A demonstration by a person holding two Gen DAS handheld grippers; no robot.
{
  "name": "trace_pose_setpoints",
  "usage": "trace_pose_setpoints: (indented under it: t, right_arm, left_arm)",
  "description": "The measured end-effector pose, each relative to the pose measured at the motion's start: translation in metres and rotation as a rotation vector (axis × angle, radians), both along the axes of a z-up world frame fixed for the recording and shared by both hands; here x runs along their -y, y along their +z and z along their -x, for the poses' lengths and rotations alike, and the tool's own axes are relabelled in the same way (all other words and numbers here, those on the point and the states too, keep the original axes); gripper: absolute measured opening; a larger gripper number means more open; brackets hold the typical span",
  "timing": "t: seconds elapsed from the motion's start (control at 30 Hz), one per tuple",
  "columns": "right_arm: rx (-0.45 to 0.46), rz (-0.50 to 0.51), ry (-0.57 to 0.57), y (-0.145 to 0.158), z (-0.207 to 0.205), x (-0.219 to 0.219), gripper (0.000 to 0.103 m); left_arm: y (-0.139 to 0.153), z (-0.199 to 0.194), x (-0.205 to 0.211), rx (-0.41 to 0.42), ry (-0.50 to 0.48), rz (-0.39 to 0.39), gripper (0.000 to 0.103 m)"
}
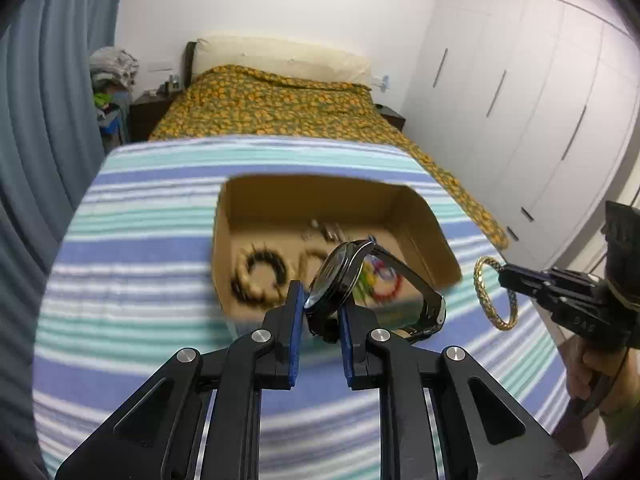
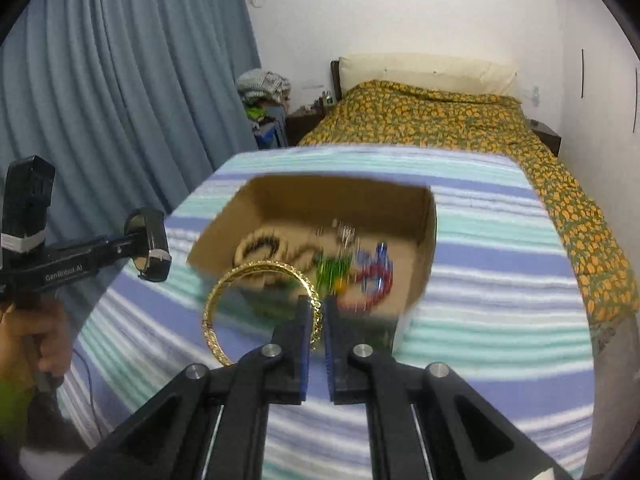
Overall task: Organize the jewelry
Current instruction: 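Carry the watch and gold bangle into the box and open both tools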
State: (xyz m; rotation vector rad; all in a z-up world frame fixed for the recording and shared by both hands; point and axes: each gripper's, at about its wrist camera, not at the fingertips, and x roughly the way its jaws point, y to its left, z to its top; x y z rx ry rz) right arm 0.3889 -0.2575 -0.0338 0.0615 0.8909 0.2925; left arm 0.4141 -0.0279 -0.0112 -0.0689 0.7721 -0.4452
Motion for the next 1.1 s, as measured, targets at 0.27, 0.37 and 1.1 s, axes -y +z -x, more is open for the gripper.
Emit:
trace_pose_setpoints:
  t: [0.27,0.37,1.1]
  right_arm:
    - [-0.03,0.002,-0.018,-0.017,-0.079,-0.009,0.006]
    - [-0.069,0.007,-0.008,-0.036,-0.098,-0.015,0.006]
    - [-0.069,0.112,-0.02,-0.039,-0.086,-0.011,0.081]
  left_arm:
    - [-0.019,-0.077,0.015,-0.062,0.026,-0.015,0.015]
    - [-0.037,-0.095,0.022,-0.098,0.028,-0.029,0.015]
    - [-0.027,-0.054,0.027,0.069,0.165,-0.181,0.102]
